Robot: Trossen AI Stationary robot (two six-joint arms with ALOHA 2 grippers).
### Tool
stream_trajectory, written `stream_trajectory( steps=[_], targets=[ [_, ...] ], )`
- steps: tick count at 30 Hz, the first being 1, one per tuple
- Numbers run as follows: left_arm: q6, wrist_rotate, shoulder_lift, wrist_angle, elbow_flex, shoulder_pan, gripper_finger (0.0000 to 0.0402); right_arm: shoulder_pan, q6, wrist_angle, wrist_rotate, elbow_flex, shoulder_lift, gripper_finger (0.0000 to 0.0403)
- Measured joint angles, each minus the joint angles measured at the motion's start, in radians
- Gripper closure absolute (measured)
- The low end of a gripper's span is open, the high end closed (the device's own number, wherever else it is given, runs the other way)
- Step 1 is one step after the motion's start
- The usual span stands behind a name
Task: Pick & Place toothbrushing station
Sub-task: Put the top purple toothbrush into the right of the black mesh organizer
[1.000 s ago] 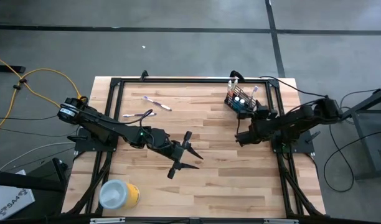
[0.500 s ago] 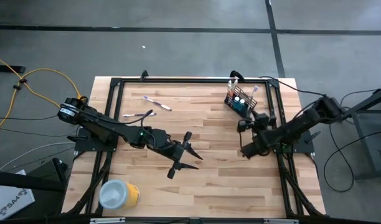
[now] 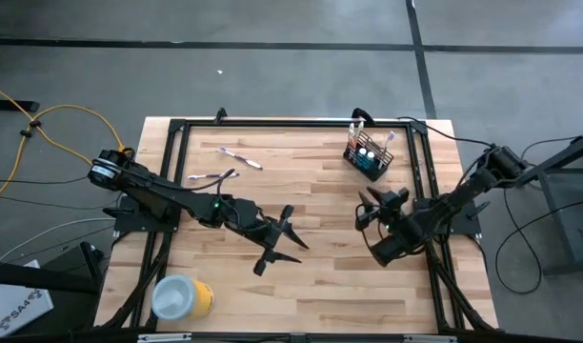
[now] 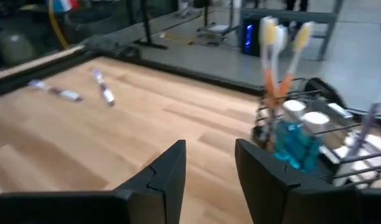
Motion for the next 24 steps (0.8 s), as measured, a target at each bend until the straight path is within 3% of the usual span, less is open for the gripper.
stream_trajectory(
  steps=[11, 19, 24],
  targets=[
    [-0.003, -0.015, 0.0, -0.091, 0.0, -0.085, 0.0232, -0.005, -0.568, 0.516, -0.019, 0.0, 0.0, 0.0272],
    [-0.052, -0.15, 0.0, -0.102, 0.0, -0.163, 0.0232, -0.105, -0.744, 0.662, -0.219, 0.0, 0.011, 0.028],
    [-0.063, -0.256, 0.0, -0.117, 0.0, -0.192, 0.0232, -0.173, -0.825, 0.723, -0.268, 0.0, 0.023, 0.0282]
  ],
)
